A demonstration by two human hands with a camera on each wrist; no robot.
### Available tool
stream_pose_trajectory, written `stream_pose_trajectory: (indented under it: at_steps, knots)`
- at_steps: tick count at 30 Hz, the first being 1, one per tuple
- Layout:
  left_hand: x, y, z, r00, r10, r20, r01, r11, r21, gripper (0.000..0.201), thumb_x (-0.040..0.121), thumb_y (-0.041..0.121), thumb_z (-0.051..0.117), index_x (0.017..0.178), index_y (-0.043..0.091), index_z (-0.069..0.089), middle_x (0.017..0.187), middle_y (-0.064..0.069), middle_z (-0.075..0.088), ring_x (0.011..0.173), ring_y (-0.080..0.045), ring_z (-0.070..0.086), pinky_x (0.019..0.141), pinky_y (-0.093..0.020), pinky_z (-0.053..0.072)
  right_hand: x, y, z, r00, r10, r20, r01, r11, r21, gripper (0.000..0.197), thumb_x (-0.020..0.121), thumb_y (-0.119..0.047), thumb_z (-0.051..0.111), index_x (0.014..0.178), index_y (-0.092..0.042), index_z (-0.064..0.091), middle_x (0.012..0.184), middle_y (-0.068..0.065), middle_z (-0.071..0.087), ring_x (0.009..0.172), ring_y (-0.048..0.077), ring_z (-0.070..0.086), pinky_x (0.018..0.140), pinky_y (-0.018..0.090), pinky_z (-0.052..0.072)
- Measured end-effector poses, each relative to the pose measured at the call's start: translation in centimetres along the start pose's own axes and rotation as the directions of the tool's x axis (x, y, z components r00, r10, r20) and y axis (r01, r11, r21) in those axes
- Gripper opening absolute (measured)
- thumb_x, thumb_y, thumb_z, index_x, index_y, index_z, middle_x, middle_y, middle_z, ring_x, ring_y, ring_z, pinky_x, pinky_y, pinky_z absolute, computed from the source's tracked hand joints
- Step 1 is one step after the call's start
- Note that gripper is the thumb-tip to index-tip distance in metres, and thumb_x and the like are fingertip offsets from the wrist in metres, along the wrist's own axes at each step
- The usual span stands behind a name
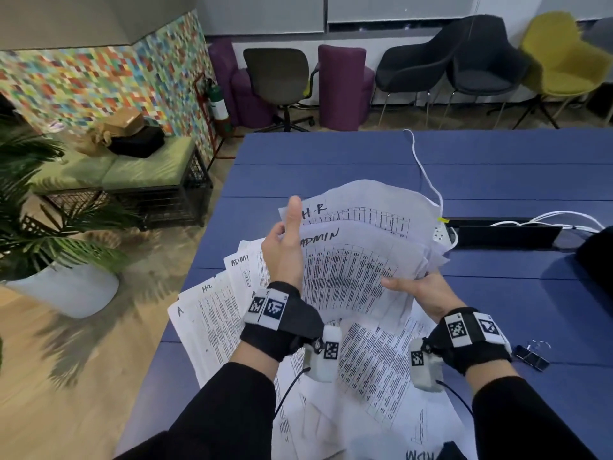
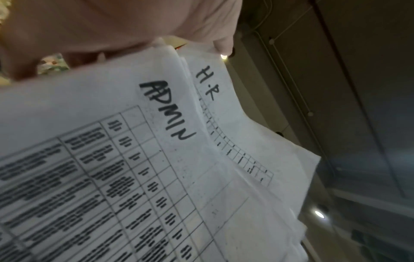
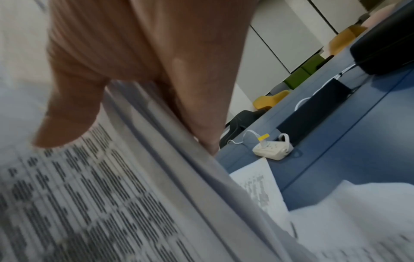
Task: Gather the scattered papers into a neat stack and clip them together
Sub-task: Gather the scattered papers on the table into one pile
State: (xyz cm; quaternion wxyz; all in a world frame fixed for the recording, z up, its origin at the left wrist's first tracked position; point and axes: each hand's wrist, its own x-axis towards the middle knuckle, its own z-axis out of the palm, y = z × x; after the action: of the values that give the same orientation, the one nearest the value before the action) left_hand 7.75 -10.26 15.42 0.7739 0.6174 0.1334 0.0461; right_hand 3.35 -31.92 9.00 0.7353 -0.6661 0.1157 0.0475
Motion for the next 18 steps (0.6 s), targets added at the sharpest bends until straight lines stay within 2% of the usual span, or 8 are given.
stream_pose_trajectory:
  at_steps: [2,3,6,7,10,14,15,18]
  knots:
    - [-0.1,0.5,0.7,0.998,-0.024,-0.056,0.024,1.0,-0.001,0.064,0.061,0.078,0.061,0.064,0.015,0.047,0.071,0.005,0.055,0.07,-0.016,0.051,0.069,-0.028,0.042,-0.4,1.7,0.1,0.997,0.075,0.012,-0.075,0.997,-0.012,0.069,0.054,-0.006,0.085,0.117,-0.011,0.059,0.108,0.005,0.071,0.105,0.018,0.066,0.09,0.031,0.05]
    - [0.0,0.5,0.9,0.996,-0.021,-0.084,0.022,1.0,0.011,0.054,0.063,0.074,0.063,0.065,0.021,0.055,0.073,0.011,0.061,0.071,-0.012,0.058,0.072,-0.027,0.047,-0.8,2.3,0.2,0.994,0.104,0.019,-0.103,0.994,-0.023,0.073,0.051,-0.011,0.087,0.118,-0.013,0.058,0.11,0.005,0.07,0.107,0.018,0.064,0.094,0.034,0.046]
    - [0.6,0.2,1.2,0.984,0.012,-0.18,0.011,0.992,0.126,0.049,0.054,0.072,0.067,0.077,0.029,0.068,0.081,0.011,0.072,0.083,-0.013,0.068,0.087,-0.041,0.054,-1.6,3.0,0.8,0.99,0.143,0.015,-0.143,0.989,-0.038,0.055,0.063,-0.006,0.082,0.114,-0.012,0.06,0.102,-0.003,0.069,0.099,0.01,0.063,0.099,0.028,0.036]
    - [0.7,0.1,1.1,0.977,0.026,-0.212,0.0,0.992,0.126,0.048,0.053,0.071,0.067,0.077,0.029,0.067,0.082,0.01,0.072,0.084,-0.015,0.068,0.089,-0.043,0.054,-1.9,2.6,1.1,0.992,0.119,0.028,-0.118,0.992,-0.048,0.046,0.067,0.0,0.078,0.107,-0.017,0.063,0.097,-0.009,0.07,0.094,0.004,0.064,0.098,0.023,0.039]
    - [1.1,0.2,0.9,0.98,0.018,-0.198,-0.001,0.996,0.087,0.061,0.051,0.078,0.066,0.079,0.024,0.066,0.086,0.01,0.07,0.088,-0.016,0.067,0.091,-0.043,0.052,-2.2,1.5,1.3,0.999,0.014,0.04,-0.014,1.0,0.0,0.047,0.07,0.012,0.071,0.096,-0.025,0.064,0.081,-0.022,0.072,0.079,-0.012,0.066,0.082,0.008,0.049]
    - [1.2,0.9,1.0,0.979,-0.019,-0.201,0.041,0.993,0.107,0.07,0.049,0.078,0.066,0.086,0.02,0.063,0.089,0.005,0.069,0.086,-0.015,0.065,0.087,-0.037,0.052,-1.7,1.0,1.1,0.994,-0.093,0.057,0.09,0.994,0.059,0.053,0.05,-0.021,0.088,0.1,-0.019,0.071,0.094,-0.008,0.074,0.089,0.003,0.068,0.075,0.014,0.054]
    - [1.3,0.7,1.0,0.974,-0.012,-0.225,0.049,0.986,0.16,0.062,0.053,0.072,0.068,0.089,0.021,0.063,0.087,0.007,0.067,0.086,-0.015,0.065,0.083,-0.036,0.052,-1.4,1.3,1.2,0.993,-0.114,0.03,0.113,0.993,0.038,0.052,0.053,-0.019,0.087,0.102,-0.018,0.071,0.095,-0.007,0.074,0.091,0.005,0.068,0.076,0.016,0.053]
    - [0.7,-0.5,1.2,0.973,0.095,-0.208,-0.017,0.938,0.346,0.048,0.067,0.054,0.074,0.098,0.021,0.057,0.085,0.015,0.057,0.087,-0.012,0.061,0.077,-0.028,0.047,-0.7,2.0,1.6,0.991,-0.126,-0.047,0.123,0.991,-0.058,0.037,0.073,0.012,0.07,0.1,-0.014,0.069,0.087,-0.008,0.072,0.078,-0.005,0.065,0.069,0.009,0.049]
